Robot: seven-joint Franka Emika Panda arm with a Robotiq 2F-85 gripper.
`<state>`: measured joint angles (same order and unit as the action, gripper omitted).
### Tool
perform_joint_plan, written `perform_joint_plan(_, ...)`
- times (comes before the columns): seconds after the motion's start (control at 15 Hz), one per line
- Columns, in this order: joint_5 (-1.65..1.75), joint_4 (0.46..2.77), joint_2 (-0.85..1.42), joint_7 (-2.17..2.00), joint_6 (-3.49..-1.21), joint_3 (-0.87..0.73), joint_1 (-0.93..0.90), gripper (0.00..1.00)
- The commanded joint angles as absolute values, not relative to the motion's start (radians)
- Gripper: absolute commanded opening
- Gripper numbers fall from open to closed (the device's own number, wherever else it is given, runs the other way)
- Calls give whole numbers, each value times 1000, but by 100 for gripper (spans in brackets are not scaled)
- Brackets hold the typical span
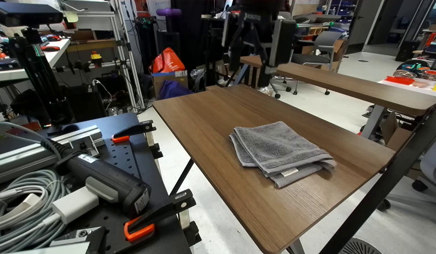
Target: Move the cloth
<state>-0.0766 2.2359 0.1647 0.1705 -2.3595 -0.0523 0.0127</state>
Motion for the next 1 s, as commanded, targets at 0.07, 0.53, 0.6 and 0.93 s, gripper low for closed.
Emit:
perform_joint_plan(0.07, -95, 2109, 347, 243, -2415, -35, 60, 100)
perform_joint_plan(0.53, -47, 1979, 570, 170, -2535, -50, 76, 100)
perform_joint_plan(0.6, -42, 1967, 595, 159, -2556, -52, 74, 100)
perform_joint_plan(0.93, -18, 1915, 691, 111, -2596, -60, 59, 100)
